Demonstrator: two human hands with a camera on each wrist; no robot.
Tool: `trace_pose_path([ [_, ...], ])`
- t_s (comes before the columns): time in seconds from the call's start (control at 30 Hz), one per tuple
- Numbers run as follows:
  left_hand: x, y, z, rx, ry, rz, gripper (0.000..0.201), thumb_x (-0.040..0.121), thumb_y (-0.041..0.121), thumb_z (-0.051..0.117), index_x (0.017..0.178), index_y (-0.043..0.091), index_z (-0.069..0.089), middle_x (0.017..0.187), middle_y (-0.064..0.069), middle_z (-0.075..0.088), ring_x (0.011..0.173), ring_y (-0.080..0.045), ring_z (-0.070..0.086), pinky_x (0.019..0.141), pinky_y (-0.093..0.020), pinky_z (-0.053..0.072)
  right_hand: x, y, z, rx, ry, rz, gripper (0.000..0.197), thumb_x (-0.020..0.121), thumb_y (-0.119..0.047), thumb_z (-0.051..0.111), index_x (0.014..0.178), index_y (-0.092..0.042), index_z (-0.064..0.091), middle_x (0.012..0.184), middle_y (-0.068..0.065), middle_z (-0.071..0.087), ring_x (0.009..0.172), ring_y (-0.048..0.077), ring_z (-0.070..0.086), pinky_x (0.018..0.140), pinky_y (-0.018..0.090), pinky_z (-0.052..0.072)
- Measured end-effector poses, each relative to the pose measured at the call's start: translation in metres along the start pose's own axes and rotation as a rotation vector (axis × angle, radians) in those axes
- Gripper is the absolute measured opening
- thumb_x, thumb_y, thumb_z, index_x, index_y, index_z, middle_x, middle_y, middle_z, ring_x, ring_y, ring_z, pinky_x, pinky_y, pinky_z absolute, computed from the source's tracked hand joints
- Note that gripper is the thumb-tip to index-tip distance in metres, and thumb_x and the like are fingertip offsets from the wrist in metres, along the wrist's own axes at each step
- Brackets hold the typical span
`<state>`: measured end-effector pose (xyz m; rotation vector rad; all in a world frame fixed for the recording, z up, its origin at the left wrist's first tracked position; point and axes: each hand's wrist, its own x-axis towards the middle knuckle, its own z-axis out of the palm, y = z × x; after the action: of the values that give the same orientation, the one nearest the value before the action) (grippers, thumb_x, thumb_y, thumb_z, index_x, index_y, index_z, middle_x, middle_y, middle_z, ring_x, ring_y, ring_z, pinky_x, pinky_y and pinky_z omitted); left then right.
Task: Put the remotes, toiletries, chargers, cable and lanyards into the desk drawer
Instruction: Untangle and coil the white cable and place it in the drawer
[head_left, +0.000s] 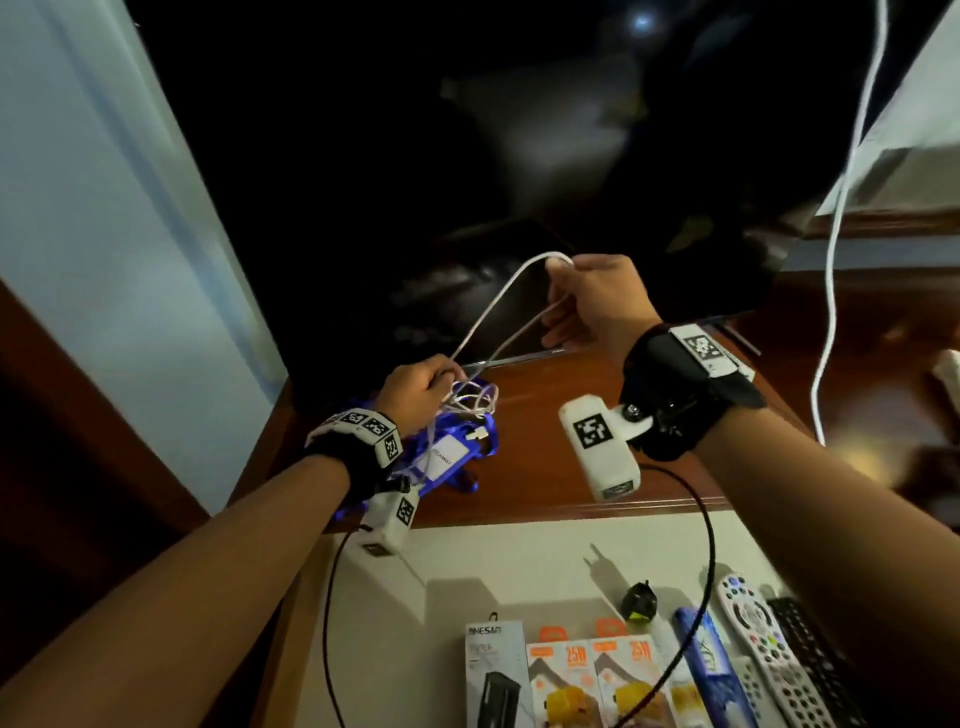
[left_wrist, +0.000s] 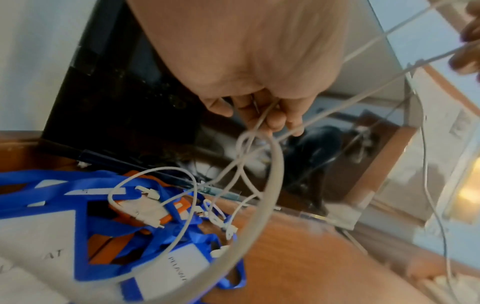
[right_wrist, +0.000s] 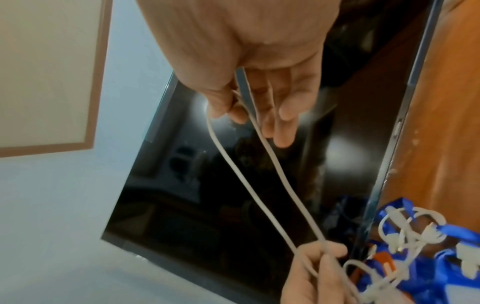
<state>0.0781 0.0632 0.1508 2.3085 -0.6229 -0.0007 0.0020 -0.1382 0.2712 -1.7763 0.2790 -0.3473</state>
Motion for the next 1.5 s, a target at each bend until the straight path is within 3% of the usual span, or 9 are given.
trace_pose_path([
  [0.1,0.01,0.0,0.018,0.247,-0.045,0.062,0.018,0.097,0.023,0.045,0.095,0.028,0.062,0.089,0.006,0.065,0.091,-0.02,0.061,0.089,-0.036,0.041,0.001,0.016,-0.027,-0.023,0.159,-0.006,0.04,0.095,-0.036,0.05,0.066,-0.01,0.053,0.063,0.018,0.061,0.043,0.03,0.062,0.037,0.025,0.044],
  [0.3,0.035,-0.001,0.037,0.619,-0.068,0.138,0.02,0.097,0.022,0.04,0.099,0.026,0.059,0.1,0.011,0.06,0.103,-0.021,0.052,0.087,-0.036,0.029,0.007,0.024,-0.085,0.449,0.326,0.03,0.032,0.1,-0.033,0.043,0.077,-0.01,0.048,0.079,0.018,0.062,0.068,0.036,0.071,0.055,0.034,0.057],
  [0.63,0.091,-0.025,0.024,0.394,0.085,-0.24,0.026,0.1,0.031,0.029,0.1,0.027,0.055,0.105,-0.002,0.064,0.106,-0.032,0.057,0.097,-0.047,0.032,0.026,0.066,-0.137,0.419,0.474,-0.166,0.035,0.096,-0.034,0.05,0.067,-0.015,0.054,0.08,0.012,0.054,0.085,0.026,0.056,0.08,0.03,0.051],
  [0.87,0.111,0.032,-0.022,-0.228,0.256,-0.062,0.007,0.091,0.018,0.05,0.087,0.022,0.054,0.077,-0.002,0.072,0.085,-0.023,0.067,0.081,-0.033,0.05,0.014,0.116,-0.111,-0.058,0.32,0.091,0.024,0.082,-0.027,0.058,0.06,-0.025,0.066,0.065,0.004,0.06,0.069,0.025,0.056,0.064,0.038,0.043],
  [1.03,0.098,0.093,-0.055,-0.51,0.268,0.014,0.017,0.1,0.015,0.037,0.098,0.016,0.054,0.067,-0.005,0.061,0.052,-0.008,0.063,0.054,-0.016,0.048,0.001,0.119,-0.094,-0.493,0.074,0.186,0.01,0.084,-0.012,0.063,0.077,-0.014,0.07,0.066,0.001,0.059,0.062,0.017,0.053,0.051,0.023,0.039],
  [1.17,0.074,0.118,-0.063,-0.452,0.167,0.064,0.021,0.1,0.018,0.042,0.093,0.019,0.061,0.061,0.001,0.048,0.044,-0.003,0.045,0.049,-0.019,0.038,-0.011,0.109,-0.081,-0.999,-0.189,0.174,0.024,0.092,-0.012,0.051,0.11,-0.009,0.066,0.109,0.007,0.067,0.098,0.025,0.064,0.083,0.031,0.052],
  [1.33,0.02,0.117,-0.05,-0.491,0.052,0.029,0.022,0.1,0.016,0.041,0.09,0.018,0.06,0.058,0.007,0.039,0.042,0.001,0.035,0.046,-0.021,0.033,-0.032,0.112,-0.072,-0.683,-0.375,0.099,0.066,0.079,0.012,0.048,0.131,-0.027,0.054,0.135,-0.008,0.054,0.128,0.014,0.048,0.087,0.014,0.04],
  [1.43,-0.016,0.104,-0.038,-0.369,-0.002,-0.012,0.02,0.098,0.019,0.045,0.092,0.014,0.064,0.048,0.015,0.045,0.042,0.0,0.038,0.046,-0.021,0.034,-0.055,0.114,-0.052,-0.522,-0.721,0.104,0.097,0.075,0.011,0.065,0.15,-0.031,0.018,0.153,-0.005,0.03,0.138,0.022,0.035,0.093,0.026,0.049],
  [1.5,-0.037,0.095,-0.026,-0.311,-0.063,-0.021,0.02,0.097,0.016,0.048,0.087,0.014,0.065,0.042,0.019,0.048,0.04,0.002,0.041,0.047,-0.02,0.033,-0.076,0.114,-0.031,-0.197,-0.714,0.107,0.099,0.074,-0.001,0.073,0.15,-0.029,0.015,0.152,-0.003,0.033,0.138,0.013,0.034,0.096,0.03,0.05],
])
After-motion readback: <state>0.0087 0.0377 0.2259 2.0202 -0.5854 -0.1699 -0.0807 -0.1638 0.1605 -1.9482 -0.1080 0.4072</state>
